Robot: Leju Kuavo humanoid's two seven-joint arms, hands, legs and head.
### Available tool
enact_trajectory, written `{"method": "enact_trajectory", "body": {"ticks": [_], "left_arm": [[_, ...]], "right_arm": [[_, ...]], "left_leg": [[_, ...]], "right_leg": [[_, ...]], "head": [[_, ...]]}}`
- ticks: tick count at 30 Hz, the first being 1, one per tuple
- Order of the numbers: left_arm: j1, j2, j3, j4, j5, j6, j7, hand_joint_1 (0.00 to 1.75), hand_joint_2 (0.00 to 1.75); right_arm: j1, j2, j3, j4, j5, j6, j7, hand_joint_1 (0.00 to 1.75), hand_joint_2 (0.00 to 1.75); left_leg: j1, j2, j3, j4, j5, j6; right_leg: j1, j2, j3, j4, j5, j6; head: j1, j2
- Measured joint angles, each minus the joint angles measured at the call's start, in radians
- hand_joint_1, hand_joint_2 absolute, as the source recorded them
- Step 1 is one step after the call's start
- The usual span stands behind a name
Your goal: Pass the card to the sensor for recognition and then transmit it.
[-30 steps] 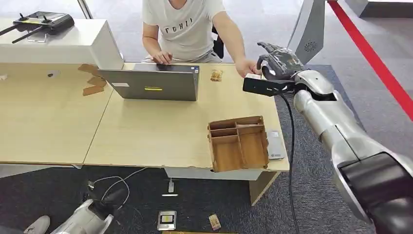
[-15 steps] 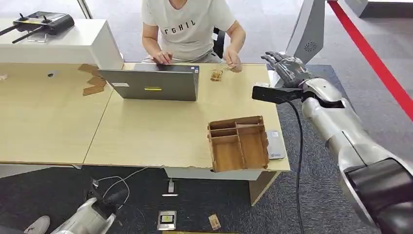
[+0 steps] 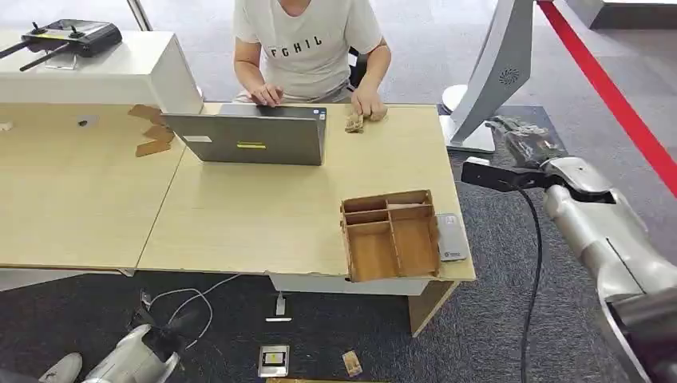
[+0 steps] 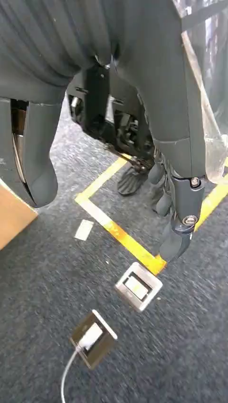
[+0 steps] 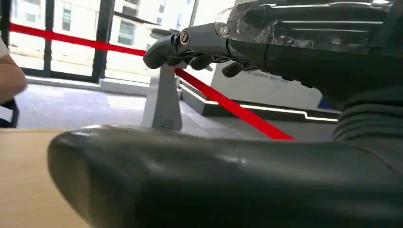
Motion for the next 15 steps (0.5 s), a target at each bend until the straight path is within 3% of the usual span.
{"method": "enact_trajectory", "body": {"ticks": [9,15], "left_arm": [[0.011,0.055,-0.087,0.002,-0.115,-0.028,0.032,0.0,1.75],[0.016,0.083,-0.147,0.004,-0.156,-0.028,0.031,0.0,1.75]], "right_arm": [[0.118,-0.098,-0.04,0.027,-0.044,-0.007,0.027,0.0,0.0],[0.19,-0.12,-0.068,0.039,-0.073,-0.032,0.031,0.0,0.0]], "left_leg": [[0.0,0.0,-0.001,0.0,0.0,0.0],[0.0,0.0,-0.001,-0.001,0.0,0.0]], "right_leg": [[0.0,0.0,0.0,0.0,0.0,0.0],[0.0,0.0,-0.001,0.0,0.0,0.0]], "head": [[0.0,0.0],[0.0,0.0]]}}
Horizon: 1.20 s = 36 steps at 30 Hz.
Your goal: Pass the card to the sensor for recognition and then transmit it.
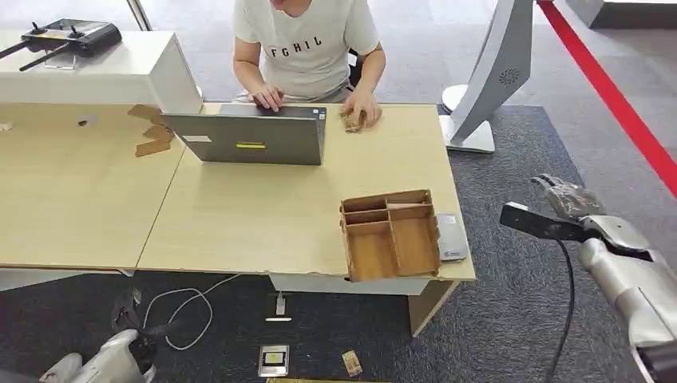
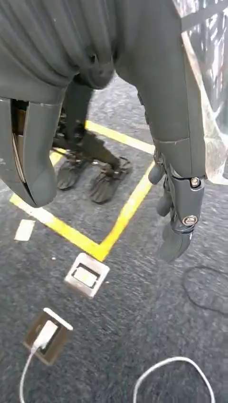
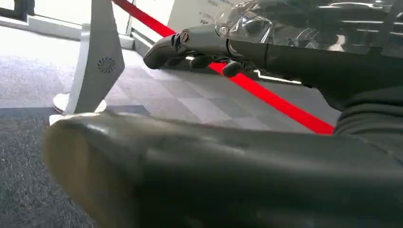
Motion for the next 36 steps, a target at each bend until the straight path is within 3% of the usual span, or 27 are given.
{"method": "enact_trajectory", "body": {"ticks": [4,10,23,24,30,35,36], "left_arm": [[0.008,0.023,-0.054,0.002,-0.063,-0.048,-0.036,0.0,1.75],[0.028,0.05,-0.073,0.005,0.02,-0.004,-0.062,0.0,1.75],[0.038,0.063,-0.071,0.006,0.1,0.024,0.001,0.0,1.75],[0.038,0.063,-0.07,0.006,0.109,0.018,0.007,0.0,1.75],[0.04,0.061,-0.063,0.007,0.142,0.033,0.013,0.0,1.75],[0.111,0.04,-0.037,0.003,0.064,-0.015,-0.023,0.0,1.75],[0.126,0.034,-0.032,0.003,0.044,-0.028,-0.032,0.0,1.75]], "right_arm": [[0.062,-0.002,-0.034,0.005,-0.032,-0.034,0.019,0.0,0.0],[0.17,0.004,-0.079,0.017,-0.072,-0.035,0.077,0.0,0.0],[0.359,0.029,-0.181,0.043,-0.181,0.032,0.232,0.0,0.0],[0.38,0.031,-0.193,0.044,-0.2,0.038,0.248,0.0,1.75],[0.528,0.049,-0.265,0.053,-0.28,0.076,0.303,0.0,1.75],[0.644,0.117,-0.328,0.053,-0.342,0.077,0.303,0.0,1.75],[0.658,0.13,-0.34,0.052,-0.353,0.079,0.302,0.0,0.0]], "left_leg": [[0.001,-0.001,0.0,0.0,0.0,0.0],[0.0,-0.001,0.0,-0.001,0.0,0.0],[0.0,-0.001,0.0,-0.001,0.0,0.0],[0.0,-0.001,0.0,-0.001,0.0,0.0],[0.0,-0.001,-0.001,-0.001,-0.001,0.0],[0.0,0.001,0.001,-0.002,-0.003,-0.001],[0.0,0.001,0.001,-0.002,-0.003,-0.001]], "right_leg": [[0.0,0.0,0.001,0.0,0.0,0.0],[0.0,0.0,0.0,0.0,0.0,0.0],[0.0,0.0,0.0,0.0,-0.001,0.0],[0.0,0.0,0.0,0.0,-0.001,0.0],[0.0,-0.001,0.0,0.0,-0.002,0.0],[0.0,0.0,0.001,-0.001,-0.003,-0.001],[0.0,0.0,0.001,-0.001,-0.003,-0.001]], "head": [[0.0,0.0],[0.0,0.0],[0.0,0.0],[0.0,0.0],[0.0,0.0],[0.0,0.0],[0.0,0.0]]}}
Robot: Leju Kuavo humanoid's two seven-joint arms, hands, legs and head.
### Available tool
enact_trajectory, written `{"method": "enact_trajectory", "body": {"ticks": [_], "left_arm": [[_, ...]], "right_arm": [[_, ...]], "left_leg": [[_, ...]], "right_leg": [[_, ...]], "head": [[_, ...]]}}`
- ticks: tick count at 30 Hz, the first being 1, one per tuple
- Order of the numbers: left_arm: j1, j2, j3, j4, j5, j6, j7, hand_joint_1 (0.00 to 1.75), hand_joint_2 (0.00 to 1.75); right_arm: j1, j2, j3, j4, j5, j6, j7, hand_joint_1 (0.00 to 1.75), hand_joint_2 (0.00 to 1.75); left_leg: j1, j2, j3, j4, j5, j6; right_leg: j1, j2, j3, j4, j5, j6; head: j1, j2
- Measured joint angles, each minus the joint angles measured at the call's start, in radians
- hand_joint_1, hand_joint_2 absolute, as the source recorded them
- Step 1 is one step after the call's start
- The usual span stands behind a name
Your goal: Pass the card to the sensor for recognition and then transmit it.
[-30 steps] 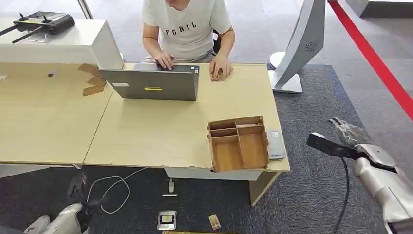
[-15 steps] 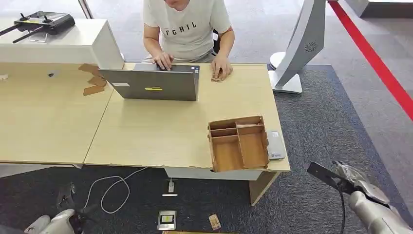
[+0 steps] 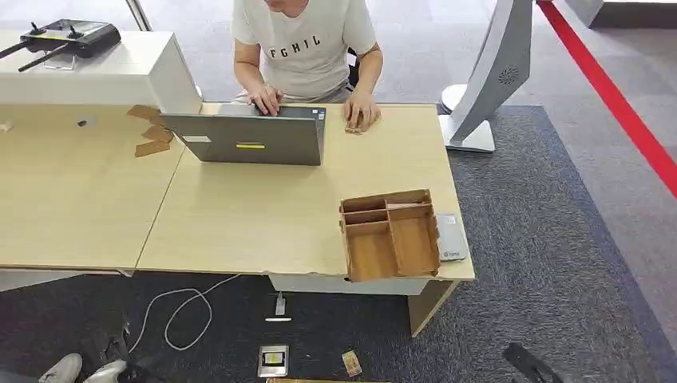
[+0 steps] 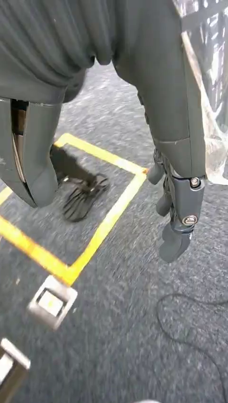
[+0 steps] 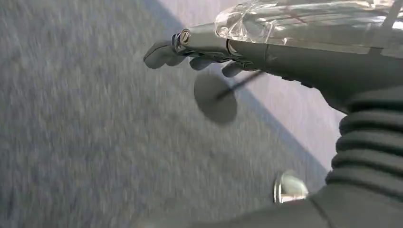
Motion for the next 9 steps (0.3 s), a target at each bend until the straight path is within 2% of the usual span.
{"method": "enact_trajectory", "body": {"ticks": [2,3,9], "left_arm": [[0.031,-0.01,0.016,-0.002,-0.04,-0.024,-0.018,0.0,1.75],[0.048,-0.016,0.023,-0.006,-0.066,-0.039,-0.029,0.0,0.0],[0.137,-0.045,0.073,-0.024,-0.186,-0.112,-0.08,0.0,0.0]], "right_arm": [[0.023,0.023,-0.022,-0.001,-0.025,0.003,-0.002,0.0,0.0],[0.036,0.038,-0.034,-0.001,-0.04,0.005,-0.003,0.0,0.0],[0.098,0.113,-0.091,-0.006,-0.114,0.009,-0.013,0.0,0.0]], "left_leg": [[0.0,0.0,0.0,0.0,0.0,0.0],[0.0,0.0,0.0,0.0,0.0,0.0],[0.0,0.0,0.0,0.0,0.0,0.0]], "right_leg": [[0.0,0.0,0.0,0.0,0.0,0.0],[0.0,0.0,0.0,0.0,0.0,0.0],[0.0,0.0,0.0,0.0,-0.001,-0.001]], "head": [[0.0,0.0],[0.0,0.0],[0.0,0.0]]}}
